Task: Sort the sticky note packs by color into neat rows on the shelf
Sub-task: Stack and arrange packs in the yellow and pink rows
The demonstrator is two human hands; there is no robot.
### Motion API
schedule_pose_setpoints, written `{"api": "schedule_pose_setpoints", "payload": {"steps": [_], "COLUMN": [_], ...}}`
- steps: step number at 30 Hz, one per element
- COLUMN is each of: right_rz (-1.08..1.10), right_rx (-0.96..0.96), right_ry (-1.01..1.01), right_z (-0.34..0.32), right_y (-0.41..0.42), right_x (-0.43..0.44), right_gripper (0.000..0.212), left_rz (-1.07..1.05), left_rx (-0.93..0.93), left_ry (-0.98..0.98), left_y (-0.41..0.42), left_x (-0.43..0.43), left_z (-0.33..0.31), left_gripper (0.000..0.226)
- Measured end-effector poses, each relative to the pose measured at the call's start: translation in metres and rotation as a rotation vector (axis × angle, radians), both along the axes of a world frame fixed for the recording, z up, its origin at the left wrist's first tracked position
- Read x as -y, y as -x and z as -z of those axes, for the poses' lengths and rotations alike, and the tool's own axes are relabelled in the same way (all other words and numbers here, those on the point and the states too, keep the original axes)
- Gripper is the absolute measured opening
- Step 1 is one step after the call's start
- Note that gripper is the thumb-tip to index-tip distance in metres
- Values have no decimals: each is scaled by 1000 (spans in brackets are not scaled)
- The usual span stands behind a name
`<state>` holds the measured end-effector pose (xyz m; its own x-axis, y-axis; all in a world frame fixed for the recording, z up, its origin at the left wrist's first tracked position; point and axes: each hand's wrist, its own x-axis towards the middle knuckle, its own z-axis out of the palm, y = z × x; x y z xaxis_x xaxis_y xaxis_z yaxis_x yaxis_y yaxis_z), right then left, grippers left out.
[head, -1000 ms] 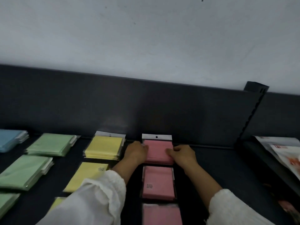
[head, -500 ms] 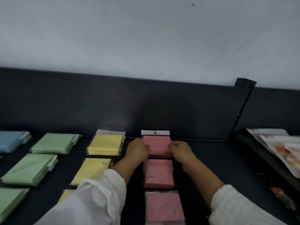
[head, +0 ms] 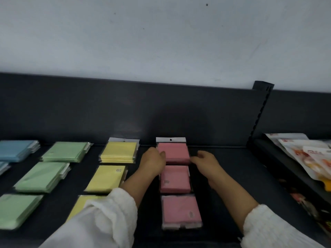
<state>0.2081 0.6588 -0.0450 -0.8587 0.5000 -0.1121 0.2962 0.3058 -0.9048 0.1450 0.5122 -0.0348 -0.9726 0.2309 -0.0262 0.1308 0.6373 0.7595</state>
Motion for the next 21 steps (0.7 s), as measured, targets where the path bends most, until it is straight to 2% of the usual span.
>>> {"api": "schedule_pose_setpoints", "payload": {"steps": [3, 7, 9, 11, 15, 21], "right_rz": [-16, -39, -74, -112, -159, -120], "right_rx": [26, 23, 41, 31, 13, 61], "right_ry": [-28, -119, -201, -238, -168, -172], "right_z": [5, 9, 8, 6, 0, 6], "right_y": [-35, -80, -99, -112, -131, -134], "right_x": [2, 21, 33, 44, 61, 70], "right_gripper": [62, 55, 51, 49, 49, 26], "left_rz": [44, 7, -18, -53, -99, -160], "left_rx": [4, 11, 53, 66, 30, -21], "left_ry": [-83, -93, -118, -132, -128, 65], "left_y": [-23, -61, -80, -99, -131, -143], "left_x": [16, 45, 55, 61, 56, 45], "left_z": [3, 19, 30, 33, 24, 23], "left_gripper": [34, 65, 69, 67, 53, 47]}}
